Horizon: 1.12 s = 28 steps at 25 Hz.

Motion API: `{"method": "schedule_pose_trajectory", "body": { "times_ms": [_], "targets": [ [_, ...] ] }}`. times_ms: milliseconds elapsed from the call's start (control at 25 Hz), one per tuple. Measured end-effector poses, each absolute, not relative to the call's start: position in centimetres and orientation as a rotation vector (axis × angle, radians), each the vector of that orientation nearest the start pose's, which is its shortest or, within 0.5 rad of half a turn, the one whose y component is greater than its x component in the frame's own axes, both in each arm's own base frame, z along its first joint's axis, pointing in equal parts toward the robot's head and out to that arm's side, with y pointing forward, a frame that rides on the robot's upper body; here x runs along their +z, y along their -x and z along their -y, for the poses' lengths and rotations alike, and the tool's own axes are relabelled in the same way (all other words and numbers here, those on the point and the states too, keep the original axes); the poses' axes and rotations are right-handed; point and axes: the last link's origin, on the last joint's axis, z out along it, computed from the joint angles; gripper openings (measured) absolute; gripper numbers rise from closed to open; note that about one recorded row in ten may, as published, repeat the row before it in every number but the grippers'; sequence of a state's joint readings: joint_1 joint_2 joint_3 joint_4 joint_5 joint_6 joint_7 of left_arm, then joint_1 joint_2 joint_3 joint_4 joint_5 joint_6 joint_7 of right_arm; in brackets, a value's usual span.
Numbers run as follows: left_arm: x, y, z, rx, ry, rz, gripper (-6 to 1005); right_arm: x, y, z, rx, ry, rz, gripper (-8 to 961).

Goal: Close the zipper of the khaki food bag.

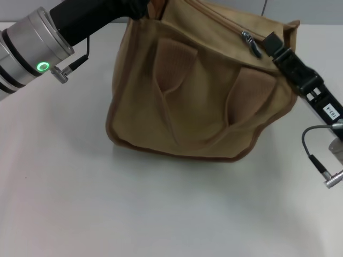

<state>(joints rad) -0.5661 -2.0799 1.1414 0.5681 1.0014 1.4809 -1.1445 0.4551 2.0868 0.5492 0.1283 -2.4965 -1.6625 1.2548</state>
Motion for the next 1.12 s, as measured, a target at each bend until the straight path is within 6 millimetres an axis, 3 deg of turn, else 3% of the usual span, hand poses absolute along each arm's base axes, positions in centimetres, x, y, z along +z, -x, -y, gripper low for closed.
{"method": "schedule_pose_trajectory", "body": {
  "times_ms": [120,320,720,1120],
  "targets": [
    [1.6,16.4,-36.5,-1.464,2.311,0.296,40,-3.9,-24.8,-28.2,1.769,1.920,-1.205,507],
    [1.5,16.3,-36.5,-1.465,2.312,0.294,41,-3.8,-25.1,-28.3,1.747,1.921,-1.206,593],
    [1.5,16.3,-36.5,-1.466,2.312,0.296,41,-4.3,-25.6,-29.0,1.675,1.912,-1.247,591],
    [1.5,16.3,-36.7,-1.461,2.308,0.300,42,-4.5,-24.3,-29.5,1.713,1.954,-1.224,589]
  ]
}}
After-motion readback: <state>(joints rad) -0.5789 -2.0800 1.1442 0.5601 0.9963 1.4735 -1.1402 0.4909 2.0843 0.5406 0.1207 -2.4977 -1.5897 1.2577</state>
